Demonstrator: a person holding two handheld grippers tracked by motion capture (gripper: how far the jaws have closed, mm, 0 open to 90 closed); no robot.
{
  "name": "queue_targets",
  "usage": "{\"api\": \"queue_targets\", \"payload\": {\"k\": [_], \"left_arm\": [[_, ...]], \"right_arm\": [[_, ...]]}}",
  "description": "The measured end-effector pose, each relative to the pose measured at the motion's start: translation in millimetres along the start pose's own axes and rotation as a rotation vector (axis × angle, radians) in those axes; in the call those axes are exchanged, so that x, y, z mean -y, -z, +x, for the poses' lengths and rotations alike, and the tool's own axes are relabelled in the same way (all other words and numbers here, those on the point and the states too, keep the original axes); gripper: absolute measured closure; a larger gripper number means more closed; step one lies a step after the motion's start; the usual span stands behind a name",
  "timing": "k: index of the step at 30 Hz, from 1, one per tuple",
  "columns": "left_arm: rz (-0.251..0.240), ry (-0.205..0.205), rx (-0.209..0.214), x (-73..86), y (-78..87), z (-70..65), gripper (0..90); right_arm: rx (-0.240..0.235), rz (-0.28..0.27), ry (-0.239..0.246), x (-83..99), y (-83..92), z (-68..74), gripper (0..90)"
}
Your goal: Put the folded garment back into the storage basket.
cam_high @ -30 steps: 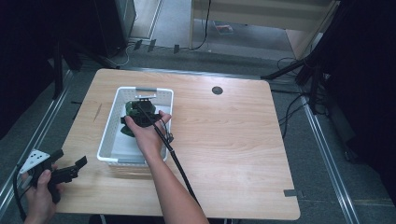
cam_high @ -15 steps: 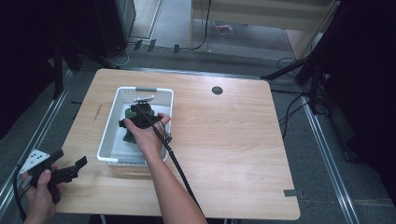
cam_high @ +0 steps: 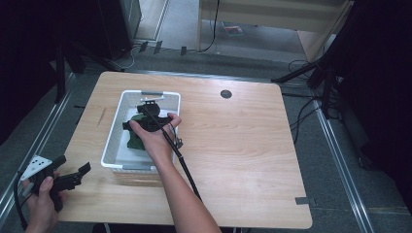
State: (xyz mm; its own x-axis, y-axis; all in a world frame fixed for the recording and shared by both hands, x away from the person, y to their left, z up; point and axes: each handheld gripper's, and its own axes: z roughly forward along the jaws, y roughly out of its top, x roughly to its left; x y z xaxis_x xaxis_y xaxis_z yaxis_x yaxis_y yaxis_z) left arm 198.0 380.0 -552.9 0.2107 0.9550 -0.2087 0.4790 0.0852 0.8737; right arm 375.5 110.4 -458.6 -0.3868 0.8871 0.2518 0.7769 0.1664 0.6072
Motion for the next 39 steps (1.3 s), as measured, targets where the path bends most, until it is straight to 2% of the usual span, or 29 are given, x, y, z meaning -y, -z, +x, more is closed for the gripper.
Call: {"api": "queue_targets", "payload": {"k": [8,9,16,21,23,34,36,38,39], "left_arm": [[0.002,-0.002,0.0,0.0,0.1,0.1,0.0],[0.003,-0.003,0.001,0.0,0.2,0.1,0.0],[0.002,-0.004,0.001,0.0,0.2,0.0,0.0],[0.001,-0.001,0.0,0.0,0.1,0.0,0.0],[0.001,-0.001,0.0,0.0,0.1,0.0,0.0],[0.0,-0.002,-0.003,0.1,0.2,0.0,0.0],[0.0,0.0,-0.003,0.1,0.2,-0.1,0.0],[-0.001,-0.002,-0.003,0.1,0.2,-0.1,0.0],[-0.001,-0.002,-0.003,0.1,0.2,-0.1,0.0]], "right_arm": [[-0.003,-0.047,0.022,-1.0,28.0,-6.5,0.0],[-0.005,-0.061,0.026,-0.8,35.2,-9.9,0.0],[-0.002,-0.094,0.018,2.1,52.2,-23.8,0.0],[0.011,-0.119,0.011,7.2,67.1,-42.4,0.0],[0.012,-0.123,0.005,8.2,69.7,-45.7,0.0],[0.045,-0.169,-0.034,20.9,94.5,-91.0,0.0],[0.049,-0.172,-0.037,21.9,96.4,-94.6,0.0],[0.065,-0.18,-0.04,25.3,102.3,-105.6,0.0],[0.065,-0.18,-0.04,25.3,102.3,-105.6,0.0]]}}
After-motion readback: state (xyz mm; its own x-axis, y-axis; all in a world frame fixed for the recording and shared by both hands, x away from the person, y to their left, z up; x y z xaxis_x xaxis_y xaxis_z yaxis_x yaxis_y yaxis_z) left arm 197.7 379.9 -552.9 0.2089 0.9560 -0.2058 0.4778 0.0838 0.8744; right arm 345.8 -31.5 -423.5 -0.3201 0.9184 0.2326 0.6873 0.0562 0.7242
